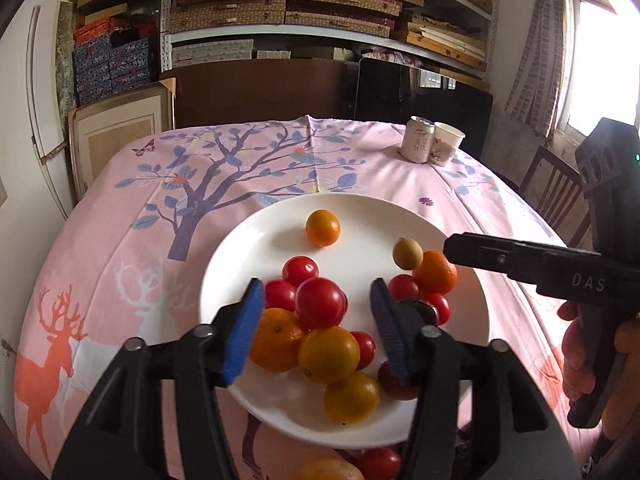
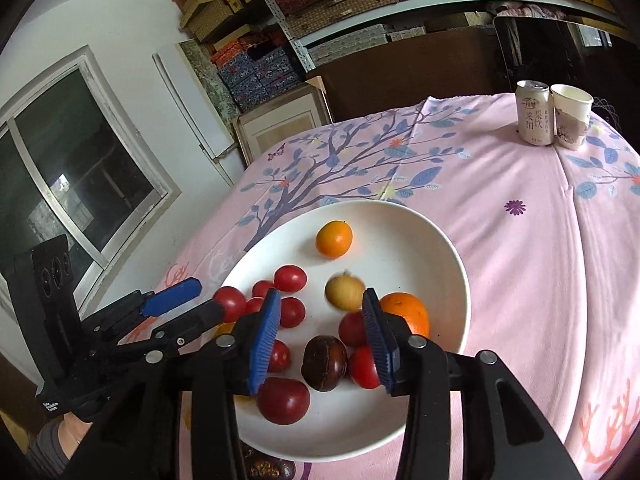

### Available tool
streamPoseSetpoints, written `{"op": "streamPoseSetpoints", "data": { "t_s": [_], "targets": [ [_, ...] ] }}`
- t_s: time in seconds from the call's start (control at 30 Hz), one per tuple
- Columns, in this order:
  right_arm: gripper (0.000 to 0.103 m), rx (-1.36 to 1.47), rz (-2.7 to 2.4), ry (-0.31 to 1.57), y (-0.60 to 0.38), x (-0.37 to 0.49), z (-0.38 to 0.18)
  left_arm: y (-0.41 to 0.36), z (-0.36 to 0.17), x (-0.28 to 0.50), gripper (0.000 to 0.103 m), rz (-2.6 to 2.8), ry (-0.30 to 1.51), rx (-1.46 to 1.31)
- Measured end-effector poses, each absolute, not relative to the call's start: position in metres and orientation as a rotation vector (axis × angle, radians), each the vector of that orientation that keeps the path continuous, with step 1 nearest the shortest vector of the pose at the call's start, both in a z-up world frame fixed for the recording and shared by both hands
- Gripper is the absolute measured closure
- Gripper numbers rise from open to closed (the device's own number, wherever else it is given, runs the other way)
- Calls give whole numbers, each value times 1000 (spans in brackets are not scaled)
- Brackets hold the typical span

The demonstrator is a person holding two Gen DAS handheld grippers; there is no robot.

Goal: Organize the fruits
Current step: 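Lower both tomatoes onto the white plate and open both tools, then grasp a dark purple fruit with the left tool while the right tool grasps another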

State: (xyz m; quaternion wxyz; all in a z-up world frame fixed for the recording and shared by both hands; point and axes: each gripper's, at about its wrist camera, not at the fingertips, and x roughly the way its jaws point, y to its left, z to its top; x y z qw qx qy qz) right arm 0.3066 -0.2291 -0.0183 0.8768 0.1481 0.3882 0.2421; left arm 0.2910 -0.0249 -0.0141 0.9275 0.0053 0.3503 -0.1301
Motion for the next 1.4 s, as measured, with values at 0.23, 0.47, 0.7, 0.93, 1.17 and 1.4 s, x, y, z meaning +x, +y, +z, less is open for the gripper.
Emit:
{"op": "streamPoseSetpoints", "data": {
  "t_s": [0.23, 0.47, 0.7, 0.93, 1.17, 1.4],
  "targets": [
    [59, 300, 500, 801, -245, 243, -35, -9, -21, 229, 40, -310, 719, 49],
    [56, 349, 478, 789, -277, 176, -61, -31, -47, 133, 37, -436, 767, 174],
    [51, 389, 472, 753, -292, 161, -64, -52, -66, 86, 37, -476, 786, 220],
    [51, 364, 472, 736, -290, 158, -62, -69, -91, 98, 62, -458, 856, 237],
    [51, 152, 505, 807, -255, 154, -67, -50, -77, 97, 63, -428, 808, 128],
    [57, 28, 486, 876, -230, 161, -74, -24, -65, 95, 63, -389, 791, 72]
  ]
}}
